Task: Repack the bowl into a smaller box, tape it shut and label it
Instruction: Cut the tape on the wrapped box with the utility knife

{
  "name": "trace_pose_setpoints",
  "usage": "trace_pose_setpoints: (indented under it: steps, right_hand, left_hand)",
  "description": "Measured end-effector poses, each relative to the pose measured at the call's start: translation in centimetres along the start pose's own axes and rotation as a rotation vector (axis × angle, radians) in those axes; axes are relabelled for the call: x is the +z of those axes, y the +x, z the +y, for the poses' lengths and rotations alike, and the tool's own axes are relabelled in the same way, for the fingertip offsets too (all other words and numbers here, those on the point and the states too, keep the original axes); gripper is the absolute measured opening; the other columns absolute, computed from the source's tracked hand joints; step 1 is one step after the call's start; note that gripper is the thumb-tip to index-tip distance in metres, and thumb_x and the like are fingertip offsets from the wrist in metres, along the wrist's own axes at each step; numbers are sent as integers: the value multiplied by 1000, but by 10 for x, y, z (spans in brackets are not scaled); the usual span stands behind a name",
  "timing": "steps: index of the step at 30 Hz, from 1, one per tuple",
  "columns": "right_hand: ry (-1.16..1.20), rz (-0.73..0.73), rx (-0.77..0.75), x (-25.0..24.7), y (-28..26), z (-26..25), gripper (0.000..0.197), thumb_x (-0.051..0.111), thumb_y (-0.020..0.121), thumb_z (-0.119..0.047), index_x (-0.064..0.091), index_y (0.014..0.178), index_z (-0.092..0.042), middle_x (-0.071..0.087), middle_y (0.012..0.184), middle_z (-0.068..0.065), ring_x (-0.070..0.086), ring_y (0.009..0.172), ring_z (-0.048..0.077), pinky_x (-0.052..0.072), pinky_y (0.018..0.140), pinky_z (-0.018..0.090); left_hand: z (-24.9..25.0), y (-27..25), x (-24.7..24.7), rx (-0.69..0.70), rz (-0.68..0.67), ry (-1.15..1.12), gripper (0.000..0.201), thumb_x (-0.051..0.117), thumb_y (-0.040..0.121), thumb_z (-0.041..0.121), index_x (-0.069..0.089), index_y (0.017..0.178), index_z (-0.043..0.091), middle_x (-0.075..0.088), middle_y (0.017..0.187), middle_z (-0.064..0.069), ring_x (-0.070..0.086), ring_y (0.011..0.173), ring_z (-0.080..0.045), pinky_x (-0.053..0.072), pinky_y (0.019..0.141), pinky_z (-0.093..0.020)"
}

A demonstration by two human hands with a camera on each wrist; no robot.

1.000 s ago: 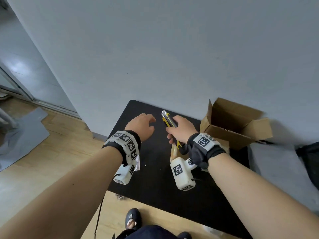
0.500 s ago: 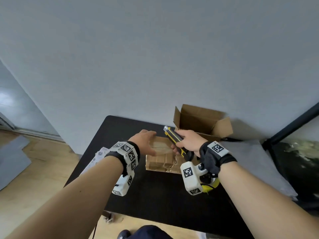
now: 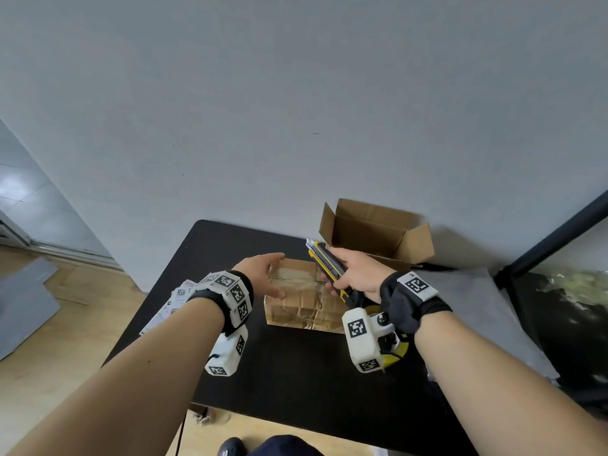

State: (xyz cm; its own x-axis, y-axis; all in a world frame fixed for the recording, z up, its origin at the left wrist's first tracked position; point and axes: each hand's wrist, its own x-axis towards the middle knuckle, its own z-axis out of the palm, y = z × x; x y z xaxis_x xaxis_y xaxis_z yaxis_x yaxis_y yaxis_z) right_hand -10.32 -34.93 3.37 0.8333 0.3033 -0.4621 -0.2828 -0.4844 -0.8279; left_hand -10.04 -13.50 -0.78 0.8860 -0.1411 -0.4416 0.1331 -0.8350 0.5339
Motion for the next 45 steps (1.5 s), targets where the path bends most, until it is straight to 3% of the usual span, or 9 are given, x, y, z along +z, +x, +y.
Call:
trace_pose_setpoints:
  steps: [7, 12, 16, 19, 22, 29, 33, 40, 45]
  right_hand:
    - [42, 32, 2, -2, 4, 8, 46, 47, 94, 6, 44, 138, -7, 65, 88, 14, 65, 74, 22, 57, 74, 35]
    - [6, 57, 12, -8, 5, 8, 45, 49, 97, -3, 42, 140, -11, 65, 84, 12, 63, 67, 18, 56, 61, 28]
    - [-15, 100, 24, -12, 6, 9, 41, 55, 95, -9, 47, 134, -10, 68, 85, 12, 65, 66, 18, 56, 61, 27]
    - [-15, 143, 27, -15, 8, 9, 33, 59, 93, -12, 52, 125, -9, 70, 85, 12, 66, 65, 18, 57, 62, 28]
    - [-39, 120, 39, -17, 7, 7, 29, 61, 92, -15, 53, 120, -9, 71, 88, 11, 67, 68, 18, 57, 67, 31]
    - [-80, 24, 27, -7, 12, -5, 39, 44, 100, -14, 39, 139, -13, 61, 90, 9, 65, 69, 18, 55, 64, 30]
    - [-146, 64, 3, -6, 15, -5, 33, 46, 99, -13, 42, 132, -9, 64, 107, 10, 67, 68, 18, 56, 56, 28]
    - [-105, 282, -45, -13, 16, -6, 14, 56, 94, -22, 50, 100, -10, 64, 65, 7, 54, 46, 19, 43, 43, 26]
    - [-134, 220, -28, -18, 11, -6, 14, 58, 94, -18, 51, 104, -13, 69, 77, 10, 62, 55, 20, 52, 51, 27]
  left_hand:
    - [1, 3, 0, -49, -2, -97, 91, 80, 73, 16, 29, 147, 30, 52, 132, -7, 66, 90, -23, 58, 79, -36]
    - [0, 7, -1, -66, -1, -141, 92, 81, 71, 13, 30, 146, 27, 54, 127, -7, 68, 90, -25, 58, 79, -38]
    - [-2, 9, -2, -65, -11, -135, 90, 81, 72, 17, 31, 145, 28, 56, 122, -4, 63, 96, -23, 57, 79, -36]
    - [-5, 11, -3, -58, -14, -98, 88, 81, 72, 23, 31, 144, 30, 58, 122, -2, 58, 107, -20, 52, 88, -34]
    - [-6, 12, -3, -57, -25, -110, 88, 81, 71, 23, 31, 144, 31, 59, 116, -1, 60, 101, -19, 54, 80, -32]
    - [-7, 12, -3, -45, -47, -165, 90, 81, 73, 17, 30, 145, 31, 56, 106, -2, 64, 85, -20, 59, 70, -30]
    - [-8, 12, -3, -41, -47, -171, 90, 80, 73, 18, 30, 145, 31, 56, 99, 1, 64, 84, -20, 59, 72, -31]
    - [-7, 12, -4, -35, -47, -164, 90, 81, 73, 17, 30, 146, 30, 56, 95, 2, 63, 79, -19, 58, 73, -33]
    - [-7, 12, -5, -43, -58, -159, 90, 80, 73, 18, 28, 146, 31, 56, 106, -1, 63, 80, -17, 58, 72, -33]
